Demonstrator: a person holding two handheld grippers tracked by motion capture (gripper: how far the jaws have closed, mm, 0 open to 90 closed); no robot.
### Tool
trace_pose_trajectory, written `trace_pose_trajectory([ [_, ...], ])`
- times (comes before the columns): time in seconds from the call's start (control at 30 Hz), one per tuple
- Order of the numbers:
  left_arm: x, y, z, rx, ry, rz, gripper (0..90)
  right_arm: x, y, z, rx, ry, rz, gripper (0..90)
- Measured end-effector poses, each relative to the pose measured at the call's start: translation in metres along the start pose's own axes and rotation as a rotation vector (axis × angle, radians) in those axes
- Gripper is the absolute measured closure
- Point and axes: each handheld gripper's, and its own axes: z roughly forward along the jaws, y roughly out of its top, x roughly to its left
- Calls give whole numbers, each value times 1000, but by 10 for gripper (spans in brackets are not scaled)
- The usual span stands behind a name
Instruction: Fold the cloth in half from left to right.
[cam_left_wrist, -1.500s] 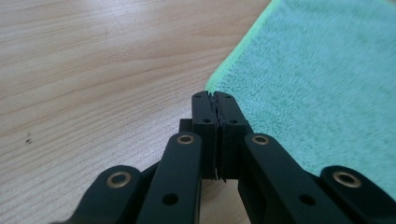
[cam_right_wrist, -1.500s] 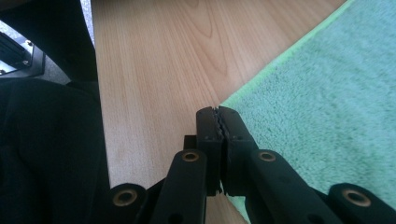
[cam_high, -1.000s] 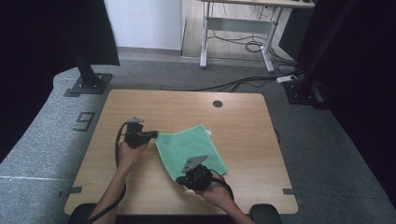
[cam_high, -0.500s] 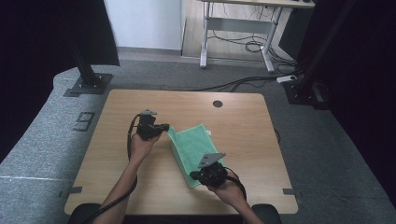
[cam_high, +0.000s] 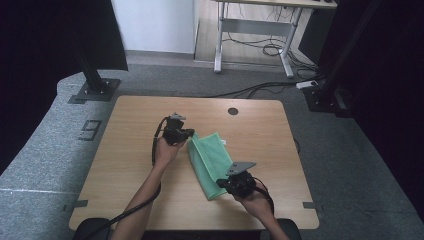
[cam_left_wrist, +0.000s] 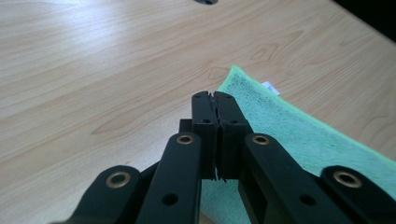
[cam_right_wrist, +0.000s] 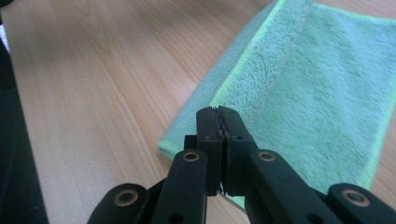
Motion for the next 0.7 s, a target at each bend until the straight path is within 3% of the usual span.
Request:
trace_pose_trajectory([
  [0.33, -11, 10, 23, 25, 28, 54, 877, -15, -8, -9, -10, -43, 35, 874],
  [0.7, -25, 22, 39, 27, 18, 82, 876, -24, -19, -16, -5, -69, 70, 874],
])
